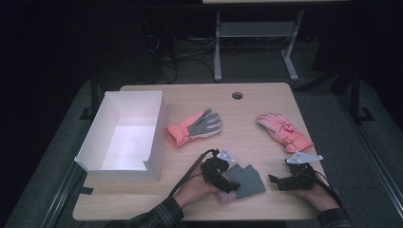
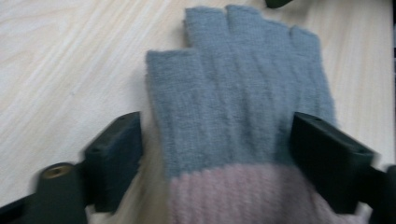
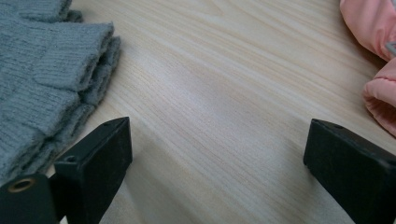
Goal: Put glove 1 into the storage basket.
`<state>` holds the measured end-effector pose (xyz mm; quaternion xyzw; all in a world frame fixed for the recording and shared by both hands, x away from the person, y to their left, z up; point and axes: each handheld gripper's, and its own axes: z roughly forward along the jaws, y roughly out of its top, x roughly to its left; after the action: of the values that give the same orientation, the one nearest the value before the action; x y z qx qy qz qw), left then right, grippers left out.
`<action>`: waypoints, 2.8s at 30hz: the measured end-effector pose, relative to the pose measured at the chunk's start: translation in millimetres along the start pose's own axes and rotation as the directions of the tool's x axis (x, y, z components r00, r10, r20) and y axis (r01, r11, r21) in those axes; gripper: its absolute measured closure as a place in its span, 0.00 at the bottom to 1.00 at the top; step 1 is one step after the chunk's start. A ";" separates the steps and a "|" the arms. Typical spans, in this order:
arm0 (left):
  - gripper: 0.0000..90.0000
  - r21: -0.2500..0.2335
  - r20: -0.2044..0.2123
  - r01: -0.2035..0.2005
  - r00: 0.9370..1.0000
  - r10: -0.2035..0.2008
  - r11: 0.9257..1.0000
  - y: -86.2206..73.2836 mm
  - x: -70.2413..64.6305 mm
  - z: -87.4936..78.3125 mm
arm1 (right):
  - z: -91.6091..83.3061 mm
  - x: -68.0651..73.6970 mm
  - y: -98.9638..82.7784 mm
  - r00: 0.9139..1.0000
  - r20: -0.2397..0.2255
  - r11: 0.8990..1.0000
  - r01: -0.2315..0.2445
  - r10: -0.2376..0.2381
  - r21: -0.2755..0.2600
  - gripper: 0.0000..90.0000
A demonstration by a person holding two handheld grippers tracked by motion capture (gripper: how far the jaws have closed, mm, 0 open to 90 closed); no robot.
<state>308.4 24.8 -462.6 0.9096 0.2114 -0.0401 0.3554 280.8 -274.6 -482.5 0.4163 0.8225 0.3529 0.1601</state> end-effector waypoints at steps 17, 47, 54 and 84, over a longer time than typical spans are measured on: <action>0.64 0.027 0.091 0.029 0.995 -0.031 0.999 1.9 2.1 -0.5 | 0.0 0.0 -0.1 1.000 0.000 1.000 0.000 0.000 0.000 0.08; 0.77 0.016 0.145 0.021 0.989 -0.023 1.000 21.5 5.2 -35.0 | 0.1 -0.1 -0.1 1.000 0.000 1.000 0.000 0.000 -0.002 0.08; 0.77 -0.018 0.130 0.050 0.990 -0.047 0.999 27.0 8.4 -52.0 | -0.1 0.2 -0.2 1.000 -0.001 1.000 -0.004 0.004 0.000 0.08; 0.76 -0.193 -0.038 0.072 0.996 -0.081 0.978 46.1 37.9 -167.7 | 0.0 0.0 0.0 1.000 -0.001 1.000 0.000 0.000 -0.001 0.08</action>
<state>348.9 119.2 -317.3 0.8630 0.2572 -0.0126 0.4346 280.8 -274.6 -482.6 0.4161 0.8225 0.3533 0.1598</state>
